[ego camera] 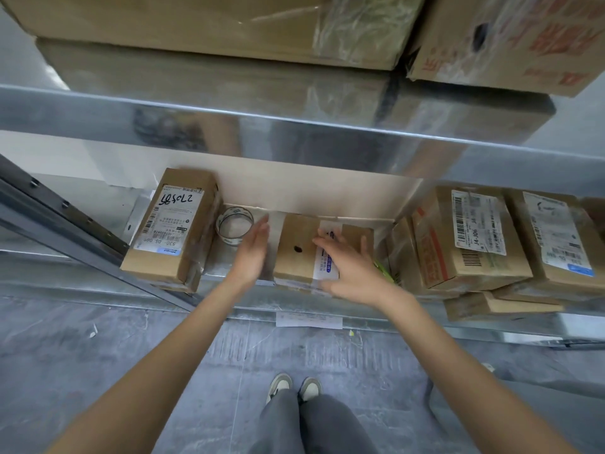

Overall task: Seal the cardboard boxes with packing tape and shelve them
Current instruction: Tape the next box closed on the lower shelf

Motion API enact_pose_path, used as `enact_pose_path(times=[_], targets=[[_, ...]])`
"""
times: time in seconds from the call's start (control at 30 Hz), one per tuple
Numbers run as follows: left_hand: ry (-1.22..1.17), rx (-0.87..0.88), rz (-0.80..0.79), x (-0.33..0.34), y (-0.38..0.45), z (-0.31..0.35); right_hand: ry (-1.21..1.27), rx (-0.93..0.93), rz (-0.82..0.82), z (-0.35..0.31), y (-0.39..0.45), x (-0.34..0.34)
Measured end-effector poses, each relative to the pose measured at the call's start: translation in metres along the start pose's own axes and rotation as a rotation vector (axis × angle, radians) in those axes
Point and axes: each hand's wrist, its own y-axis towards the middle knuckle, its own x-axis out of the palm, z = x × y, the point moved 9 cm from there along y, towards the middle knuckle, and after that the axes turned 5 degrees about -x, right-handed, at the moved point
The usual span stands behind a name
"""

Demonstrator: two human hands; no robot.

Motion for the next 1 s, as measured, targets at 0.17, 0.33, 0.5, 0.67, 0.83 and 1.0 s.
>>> enact_pose_path(times=[0.17,0.33,0.5,0.67,0.83,1.0], targets=[[-0.151,0.058,-0.206,0.047,-0.007,-0.008,0.118,0.037,0.244,-0.017,0.04,-0.017],[-0.252,0.035,-0.189,0.054,-0.006,-0.008,-0.255,0.115,0.193,-0.014,0.062,0.002],[-0.313,0.016,-0.16,0.055,-0.005,-0.011,-0.336,0.045,0.161,-0.015,0.045,0.013],[-0.317,-0.045,-0.119,0.051,-0.006,-0.018,-0.285,-0.054,0.154,-0.029,0.0,0.033],[-0.312,-0.069,-0.117,0.052,-0.006,-0.019,-0.308,-0.133,0.253,-0.034,-0.027,0.048],[-0.287,-0.081,-0.142,0.055,-0.003,-0.019,-0.308,-0.168,0.217,-0.032,-0.022,0.044]])
